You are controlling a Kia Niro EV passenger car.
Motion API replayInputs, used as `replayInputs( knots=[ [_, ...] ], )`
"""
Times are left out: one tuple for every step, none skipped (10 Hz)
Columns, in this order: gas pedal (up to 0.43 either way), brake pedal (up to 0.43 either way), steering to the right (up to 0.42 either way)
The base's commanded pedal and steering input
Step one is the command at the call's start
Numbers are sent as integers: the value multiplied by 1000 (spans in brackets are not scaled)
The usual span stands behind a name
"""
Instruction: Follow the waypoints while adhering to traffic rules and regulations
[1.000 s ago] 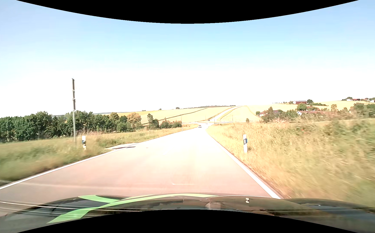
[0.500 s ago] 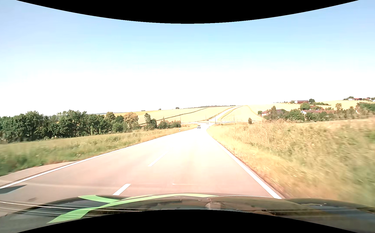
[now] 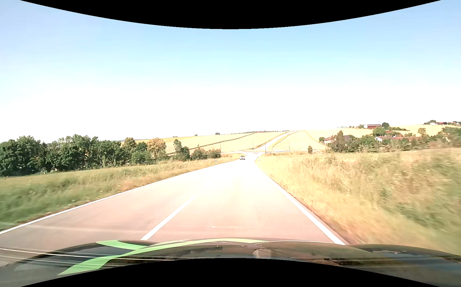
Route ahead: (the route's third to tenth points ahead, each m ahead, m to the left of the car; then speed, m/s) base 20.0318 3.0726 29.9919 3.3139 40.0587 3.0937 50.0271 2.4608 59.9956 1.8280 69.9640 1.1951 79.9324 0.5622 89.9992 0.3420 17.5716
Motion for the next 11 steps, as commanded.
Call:
replayInputs(
  knots=[
    [87,0,-2],
    [87,0,-1],
    [79,0,-1],
    [67,0,-1],
    [67,0,0],
    [67,0,0],
    [59,0,-1],
    [59,0,0],
    [59,0,0],
    [47,0,0],
    [47,0,0]
  ],
)
